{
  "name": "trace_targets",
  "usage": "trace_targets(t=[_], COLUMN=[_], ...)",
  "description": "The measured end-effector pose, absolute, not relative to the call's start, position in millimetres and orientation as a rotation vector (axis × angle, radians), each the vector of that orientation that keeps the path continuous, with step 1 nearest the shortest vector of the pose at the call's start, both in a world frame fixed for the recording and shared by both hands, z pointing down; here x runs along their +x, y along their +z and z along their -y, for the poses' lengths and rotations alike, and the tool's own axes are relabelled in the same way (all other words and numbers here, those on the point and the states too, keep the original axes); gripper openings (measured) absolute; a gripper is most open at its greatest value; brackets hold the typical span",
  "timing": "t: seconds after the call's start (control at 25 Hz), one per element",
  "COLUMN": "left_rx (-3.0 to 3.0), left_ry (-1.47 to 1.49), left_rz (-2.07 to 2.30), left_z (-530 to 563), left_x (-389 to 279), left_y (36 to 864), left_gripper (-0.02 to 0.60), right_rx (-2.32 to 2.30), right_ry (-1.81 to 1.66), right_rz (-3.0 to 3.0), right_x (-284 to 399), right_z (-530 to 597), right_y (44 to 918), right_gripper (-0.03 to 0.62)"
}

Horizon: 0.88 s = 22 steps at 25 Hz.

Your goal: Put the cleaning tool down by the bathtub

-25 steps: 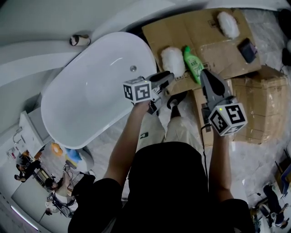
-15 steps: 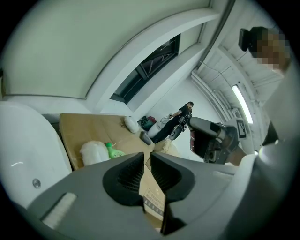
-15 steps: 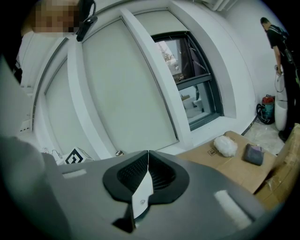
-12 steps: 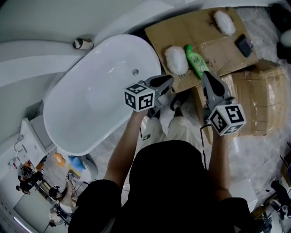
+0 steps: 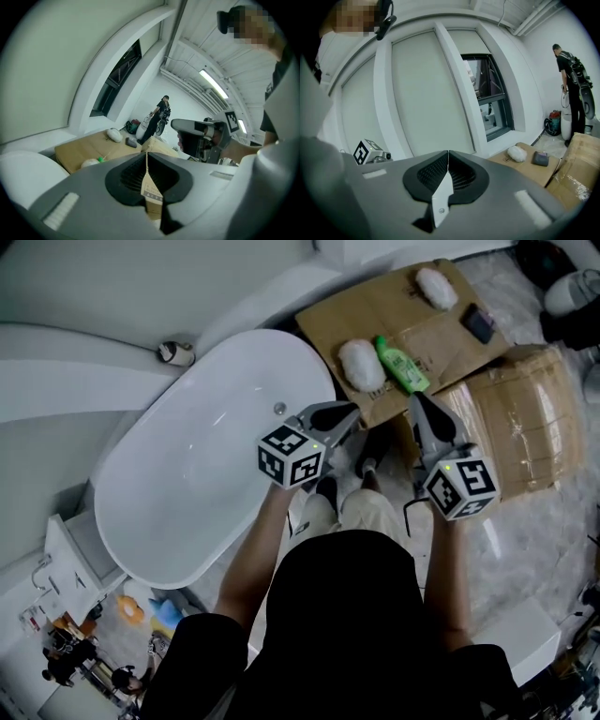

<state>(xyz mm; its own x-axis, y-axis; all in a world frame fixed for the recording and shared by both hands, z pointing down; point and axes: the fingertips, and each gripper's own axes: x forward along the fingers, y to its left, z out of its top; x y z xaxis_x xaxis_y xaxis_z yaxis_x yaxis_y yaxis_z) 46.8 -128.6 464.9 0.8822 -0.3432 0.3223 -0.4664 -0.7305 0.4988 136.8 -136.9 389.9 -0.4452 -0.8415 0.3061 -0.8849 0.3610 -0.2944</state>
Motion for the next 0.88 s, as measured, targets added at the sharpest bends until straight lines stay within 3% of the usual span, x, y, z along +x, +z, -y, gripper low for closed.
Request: trace_targets(t=[0.88], left_rx=[2.691], left_ry=[0.136], left_rz=[0.534], left_z=[41.4], left_x=[10.6], left_y=[352.2], left_gripper=[-0.005], right_rx=[1.775], right_ry=[0.418], right_rz=[2.459], right_x=[89.2], right_z=[5.0], right_y=[321.3], right_gripper=[0.009])
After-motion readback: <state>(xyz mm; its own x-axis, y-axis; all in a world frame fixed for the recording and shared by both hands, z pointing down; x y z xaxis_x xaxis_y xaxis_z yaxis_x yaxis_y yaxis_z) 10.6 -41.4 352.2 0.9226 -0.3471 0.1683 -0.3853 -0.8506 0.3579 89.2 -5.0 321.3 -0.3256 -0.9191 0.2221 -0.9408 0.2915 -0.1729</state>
